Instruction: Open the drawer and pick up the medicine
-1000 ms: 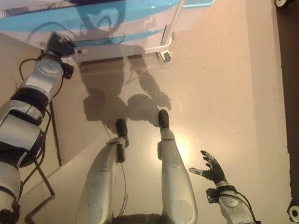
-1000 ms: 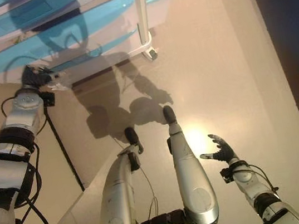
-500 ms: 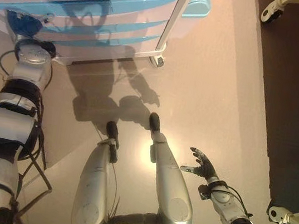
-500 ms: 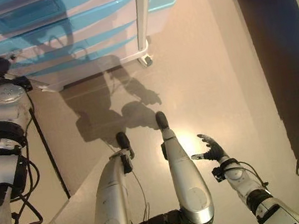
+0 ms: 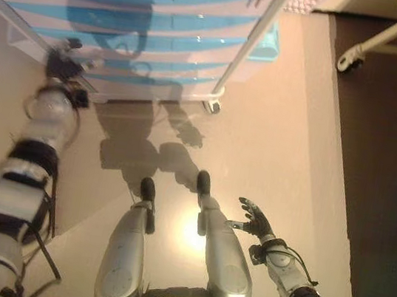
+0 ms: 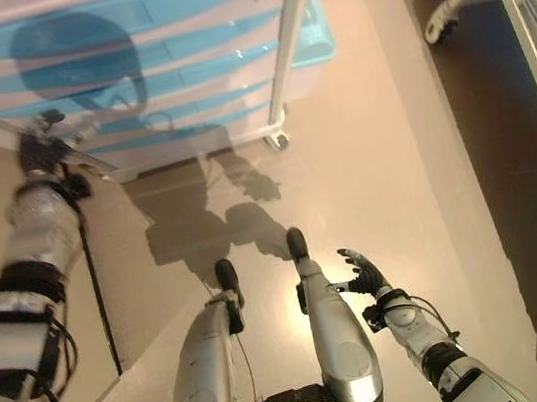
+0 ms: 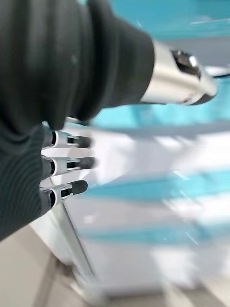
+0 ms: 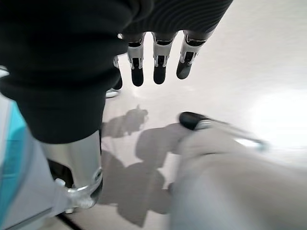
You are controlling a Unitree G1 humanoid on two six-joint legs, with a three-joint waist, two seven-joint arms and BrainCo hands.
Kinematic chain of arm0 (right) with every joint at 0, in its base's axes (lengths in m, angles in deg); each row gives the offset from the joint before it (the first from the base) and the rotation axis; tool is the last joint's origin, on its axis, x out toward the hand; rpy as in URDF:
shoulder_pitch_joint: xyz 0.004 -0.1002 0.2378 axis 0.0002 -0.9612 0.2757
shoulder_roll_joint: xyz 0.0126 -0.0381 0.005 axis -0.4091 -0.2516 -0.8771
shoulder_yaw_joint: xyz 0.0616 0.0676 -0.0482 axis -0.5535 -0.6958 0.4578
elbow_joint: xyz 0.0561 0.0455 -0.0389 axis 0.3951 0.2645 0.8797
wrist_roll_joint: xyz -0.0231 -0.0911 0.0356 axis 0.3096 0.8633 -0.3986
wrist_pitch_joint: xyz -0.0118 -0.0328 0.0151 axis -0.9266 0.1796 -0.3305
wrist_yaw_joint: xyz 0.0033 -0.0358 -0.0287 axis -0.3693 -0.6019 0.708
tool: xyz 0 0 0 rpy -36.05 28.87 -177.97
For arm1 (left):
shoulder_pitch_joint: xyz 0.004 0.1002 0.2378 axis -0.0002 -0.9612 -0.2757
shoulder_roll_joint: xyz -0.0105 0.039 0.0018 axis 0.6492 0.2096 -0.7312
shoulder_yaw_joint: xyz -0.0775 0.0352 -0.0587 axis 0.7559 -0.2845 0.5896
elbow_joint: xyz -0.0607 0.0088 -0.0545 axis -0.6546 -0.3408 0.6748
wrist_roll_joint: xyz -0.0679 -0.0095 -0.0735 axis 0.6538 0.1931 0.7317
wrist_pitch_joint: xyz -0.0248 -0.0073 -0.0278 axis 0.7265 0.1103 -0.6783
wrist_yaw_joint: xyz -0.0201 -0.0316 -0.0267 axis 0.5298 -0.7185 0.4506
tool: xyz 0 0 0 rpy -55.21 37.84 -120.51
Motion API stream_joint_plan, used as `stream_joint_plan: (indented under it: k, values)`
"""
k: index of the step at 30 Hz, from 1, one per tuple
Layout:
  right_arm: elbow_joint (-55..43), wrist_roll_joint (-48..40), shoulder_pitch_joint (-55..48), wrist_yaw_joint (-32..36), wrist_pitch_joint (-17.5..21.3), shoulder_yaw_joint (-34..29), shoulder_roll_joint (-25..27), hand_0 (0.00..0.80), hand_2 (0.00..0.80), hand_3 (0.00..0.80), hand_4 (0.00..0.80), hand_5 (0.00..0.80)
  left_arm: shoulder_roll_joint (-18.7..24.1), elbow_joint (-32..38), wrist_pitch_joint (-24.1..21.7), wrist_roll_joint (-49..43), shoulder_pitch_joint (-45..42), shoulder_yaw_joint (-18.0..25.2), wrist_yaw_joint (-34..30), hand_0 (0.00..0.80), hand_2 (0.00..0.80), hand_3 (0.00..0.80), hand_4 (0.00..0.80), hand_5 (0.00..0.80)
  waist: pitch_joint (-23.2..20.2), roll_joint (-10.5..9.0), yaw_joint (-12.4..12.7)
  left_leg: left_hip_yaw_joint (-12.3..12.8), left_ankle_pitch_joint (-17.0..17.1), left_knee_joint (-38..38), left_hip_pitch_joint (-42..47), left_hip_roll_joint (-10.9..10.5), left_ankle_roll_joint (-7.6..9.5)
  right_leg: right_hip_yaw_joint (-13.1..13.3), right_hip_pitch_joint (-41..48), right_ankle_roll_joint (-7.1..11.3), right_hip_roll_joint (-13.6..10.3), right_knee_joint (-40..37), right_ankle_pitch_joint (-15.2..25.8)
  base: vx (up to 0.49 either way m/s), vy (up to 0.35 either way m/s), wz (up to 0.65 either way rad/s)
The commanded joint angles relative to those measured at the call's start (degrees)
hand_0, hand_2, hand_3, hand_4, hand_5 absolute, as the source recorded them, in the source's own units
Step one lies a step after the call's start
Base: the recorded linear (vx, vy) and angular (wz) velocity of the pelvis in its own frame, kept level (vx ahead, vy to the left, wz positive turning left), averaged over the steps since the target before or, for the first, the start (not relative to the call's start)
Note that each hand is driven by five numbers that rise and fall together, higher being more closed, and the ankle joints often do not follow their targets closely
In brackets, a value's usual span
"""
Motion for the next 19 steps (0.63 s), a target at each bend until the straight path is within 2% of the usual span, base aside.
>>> stream_joint_plan:
  k: [1,3,8,12,19]
  values:
    - [2.1,1.8,-3.8,2.4,0.1,-3.3,1.9,0.000,0.000,0.000,0.000,0.000,-6.1,1.5,-5.3,2.5,-9.2,1.8,-6.5,0.000,0.000,0.000,0.000,0.000,-7.1,3.93,2.2,-2.6,-0.4,-5.2,3.9,-3.6,0.62,-3.8,3.9,-1.75,1.2,1.4,-3.1,0.099,-0.031,0.21]
    - [3.3,2.9,-4.6,3.7,0.2,-4.4,1.8,0.000,0.000,0.000,0.000,0.000,-8.5,-0.1,-4.4,1.6,-13.2,2.5,-10.0,0.000,0.000,0.000,0.000,0.000,-9.1,4.35,2.9,-3.4,0.0,-6.6,6.2,-3.4,0.32,-4.9,6.8,-2.16,1.3,0.7,-3.9,0.132,-0.043,0.20]
    - [6.4,4.4,-7.4,5.9,-0.9,-7.4,0.4,0.000,0.000,0.000,0.000,0.000,-14.2,-7.0,-3.3,1.3,-22.8,5.1,-13.6,0.000,0.000,0.000,0.000,0.000,-14.8,5.13,4.3,-5.6,1.2,-10.4,11.4,-2.8,-0.51,-7.0,12.4,-2.79,1.7,-0.9,-5.0,0.151,-0.050,0.24]
    - [11.2,5.2,-9.0,7.6,-1.0,-9.8,-1.0,0.000,0.000,0.000,0.000,0.000,-15.9,-15.2,-2.5,-1.3,-27.0,6.7,-16.6,0.000,0.000,0.000,0.000,0.000,-18.4,5.38,5.1,-6.6,2.1,-13.4,14.6,-2.6,-0.98,-8.3,15.8,-2.87,2.0,-2.5,-5.5,0.092,-0.039,0.25]
    - [16.9,5.6,-9.2,9.8,-4.3,-12.1,-3.0,0.000,0.000,0.000,0.000,0.000,-17.9,-26.6,-1.5,-6.1,-29.5,7.7,-18.3,0.000,0.000,0.000,0.000,0.000,-21.6,4.94,5.7,-7.5,1.6,-14.8,18.0,-3.0,-0.89,-9.7,19.7,-2.72,1.8,-5.0,-5.5,0.013,-0.020,0.13]
